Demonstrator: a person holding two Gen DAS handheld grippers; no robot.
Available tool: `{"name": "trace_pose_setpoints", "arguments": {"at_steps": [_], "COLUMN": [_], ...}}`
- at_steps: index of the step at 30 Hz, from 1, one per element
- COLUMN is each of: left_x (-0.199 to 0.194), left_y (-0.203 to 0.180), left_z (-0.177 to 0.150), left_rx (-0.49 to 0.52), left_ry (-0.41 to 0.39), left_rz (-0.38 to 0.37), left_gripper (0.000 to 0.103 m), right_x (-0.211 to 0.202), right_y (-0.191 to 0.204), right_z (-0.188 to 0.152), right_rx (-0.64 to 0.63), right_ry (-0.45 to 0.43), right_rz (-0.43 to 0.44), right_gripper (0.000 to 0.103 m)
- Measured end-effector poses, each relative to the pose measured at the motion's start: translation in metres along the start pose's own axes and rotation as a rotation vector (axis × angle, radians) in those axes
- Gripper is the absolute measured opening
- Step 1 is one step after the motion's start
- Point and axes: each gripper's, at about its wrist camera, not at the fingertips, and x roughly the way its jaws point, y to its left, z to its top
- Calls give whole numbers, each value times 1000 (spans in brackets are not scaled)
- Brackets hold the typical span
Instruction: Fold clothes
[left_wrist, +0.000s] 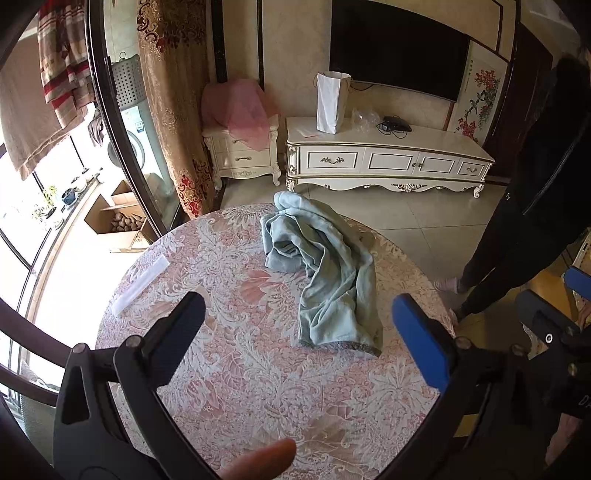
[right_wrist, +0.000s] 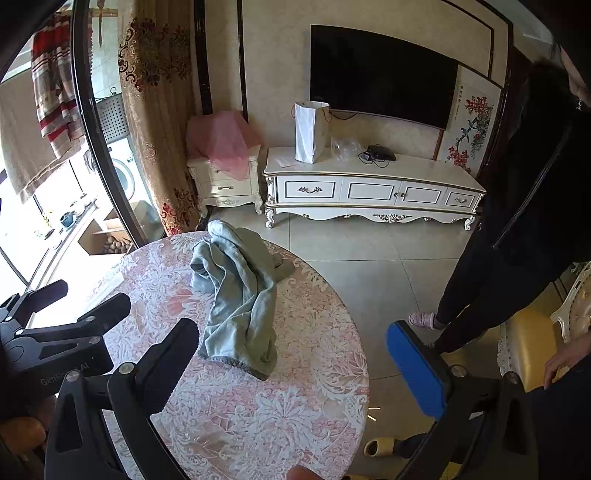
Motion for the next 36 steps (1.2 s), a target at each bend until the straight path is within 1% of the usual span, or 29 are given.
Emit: {"name": "trace_pose_setpoints", "arguments": {"at_steps": [10,16,36], "left_x": [3,2,3], "left_y": [4,3,3], "left_z": [-1,-5,-2], "left_rx": [1,-2,2], "left_ry": [-9,-12,-12], "left_rz": [28,28,25], "left_gripper": [102,102,102], "right_x": [1,2,1], "right_y": [3,4,7], "right_z": [2,1,3], "right_rx": [-18,-21,-32], "right_ry": [10,9,-7], "right_rz": [11,8,-2], "right_gripper": [103,103,103]}}
